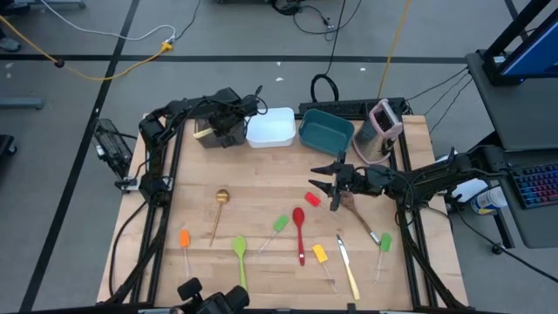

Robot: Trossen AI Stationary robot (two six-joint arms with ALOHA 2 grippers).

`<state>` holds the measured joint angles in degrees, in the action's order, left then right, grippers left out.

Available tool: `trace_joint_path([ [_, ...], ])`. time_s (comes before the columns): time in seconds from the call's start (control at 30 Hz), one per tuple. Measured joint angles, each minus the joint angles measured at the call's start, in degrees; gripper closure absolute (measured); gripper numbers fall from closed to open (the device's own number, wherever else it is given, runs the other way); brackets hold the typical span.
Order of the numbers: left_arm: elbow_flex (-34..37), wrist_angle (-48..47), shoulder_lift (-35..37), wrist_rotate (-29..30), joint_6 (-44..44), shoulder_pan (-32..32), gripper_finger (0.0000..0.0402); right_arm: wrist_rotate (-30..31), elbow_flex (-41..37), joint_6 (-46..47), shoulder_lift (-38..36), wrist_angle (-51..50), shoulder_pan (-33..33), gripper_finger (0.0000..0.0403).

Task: Pick & Place Kitchen Items
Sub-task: Put the left yellow table knife into the black bin

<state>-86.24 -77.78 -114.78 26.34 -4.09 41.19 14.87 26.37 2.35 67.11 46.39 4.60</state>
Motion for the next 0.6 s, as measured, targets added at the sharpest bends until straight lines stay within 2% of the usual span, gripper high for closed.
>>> trace_joint_path([
  [0.13, 0.0, 0.06, 0.0, -0.02, -0.16, 0.0, 0.0328, 0.0, 0.0, 0.0, 0.0, 0.0, 0.0, 0.0245],
  [0.37, 0.0, 1.78, 0.0, 3.57, -0.66, 0.03, 0.0276, -0.13, 0.0, 0.0, 0.0, 0.0, 0.0, 0.0245],
  [0.6, 0.0, 3.11, 0.0, 3.74, -1.01, 0.04, 0.0239, -0.13, 0.0, 0.0, 0.0, -0.01, 0.0, 0.0245],
])
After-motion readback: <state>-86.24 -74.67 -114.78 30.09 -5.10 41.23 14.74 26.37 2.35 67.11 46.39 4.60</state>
